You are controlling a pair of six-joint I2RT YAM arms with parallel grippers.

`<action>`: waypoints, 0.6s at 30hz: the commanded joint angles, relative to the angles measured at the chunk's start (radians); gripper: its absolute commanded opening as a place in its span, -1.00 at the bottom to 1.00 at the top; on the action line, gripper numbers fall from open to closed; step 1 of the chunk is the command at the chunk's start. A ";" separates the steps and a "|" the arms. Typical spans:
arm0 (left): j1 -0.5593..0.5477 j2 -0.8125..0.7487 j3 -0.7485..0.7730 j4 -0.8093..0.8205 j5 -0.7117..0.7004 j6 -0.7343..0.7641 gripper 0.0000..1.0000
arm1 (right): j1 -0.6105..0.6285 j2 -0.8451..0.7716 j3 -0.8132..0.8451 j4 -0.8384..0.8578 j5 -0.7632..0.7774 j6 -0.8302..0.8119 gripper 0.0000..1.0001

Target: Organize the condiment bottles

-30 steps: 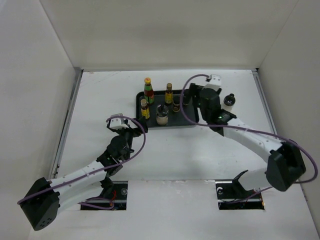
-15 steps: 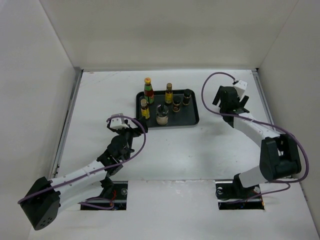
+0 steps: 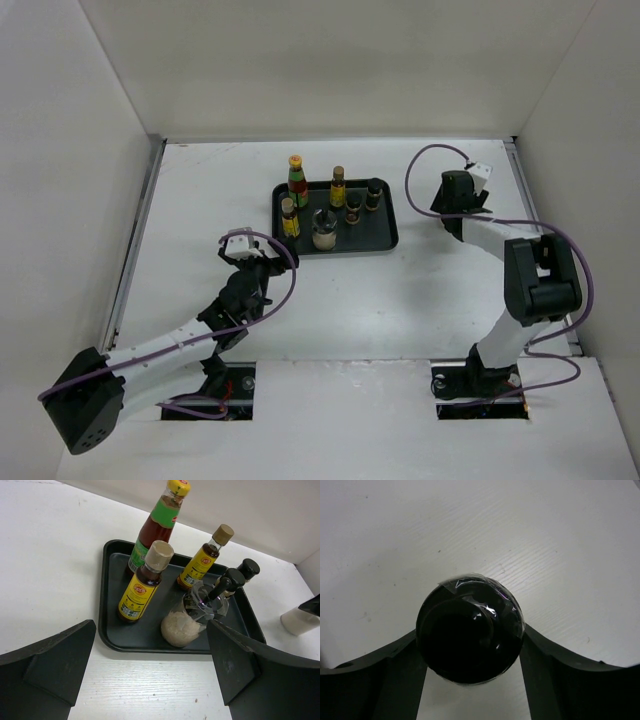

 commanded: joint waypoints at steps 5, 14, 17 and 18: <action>-0.010 -0.020 0.006 0.053 0.005 0.011 0.91 | 0.018 -0.098 -0.060 0.193 0.035 0.000 0.15; -0.021 -0.023 0.010 0.053 0.000 0.011 0.91 | 0.202 -0.276 -0.174 0.183 0.098 -0.013 0.14; -0.024 -0.025 0.011 0.053 0.000 0.011 0.91 | 0.295 -0.293 -0.155 0.171 0.121 -0.022 0.15; -0.024 -0.026 0.011 0.053 0.000 0.011 0.91 | 0.324 -0.293 -0.142 0.170 0.126 -0.023 0.15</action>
